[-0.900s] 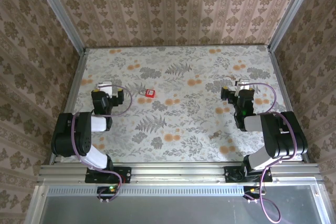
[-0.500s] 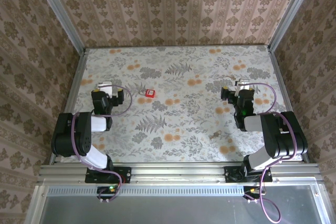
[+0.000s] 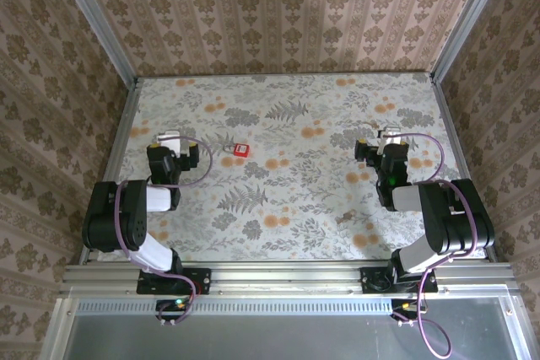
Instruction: Unlock with the key
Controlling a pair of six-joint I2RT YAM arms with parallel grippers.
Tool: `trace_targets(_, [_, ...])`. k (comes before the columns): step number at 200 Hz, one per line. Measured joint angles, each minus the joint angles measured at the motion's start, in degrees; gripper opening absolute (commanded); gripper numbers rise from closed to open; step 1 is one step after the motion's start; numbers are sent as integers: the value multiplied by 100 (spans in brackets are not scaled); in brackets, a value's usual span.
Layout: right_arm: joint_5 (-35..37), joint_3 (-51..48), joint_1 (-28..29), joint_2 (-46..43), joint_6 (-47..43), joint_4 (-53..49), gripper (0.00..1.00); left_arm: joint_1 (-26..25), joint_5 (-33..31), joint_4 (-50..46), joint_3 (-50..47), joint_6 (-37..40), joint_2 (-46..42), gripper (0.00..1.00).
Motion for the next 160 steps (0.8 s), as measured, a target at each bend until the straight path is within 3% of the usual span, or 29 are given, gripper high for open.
trace_targets(37, [4,68,0,-72,0,-295,100,-39,-57,-17,0,4,-13,100])
trace_targets(68, [184,1147,0,-1073,317,-2723,100,-540,-590,-507,-17,184,-660,100])
trace_targets(104, [-85,2299,2,-2511,1003,-4669,100,-1399,-1250,-1545,286,280,-1860,100])
trace_targets(138, [-809,2424,22,-3447,1818,-6175,100,-1853,-1320,-2946,789,-380,-2900,100])
trace_targets(160, [-1237,2356,168,-3777,2273,-6913,100,-1943,-1014,-3882,1163,-1095,-3364,100])
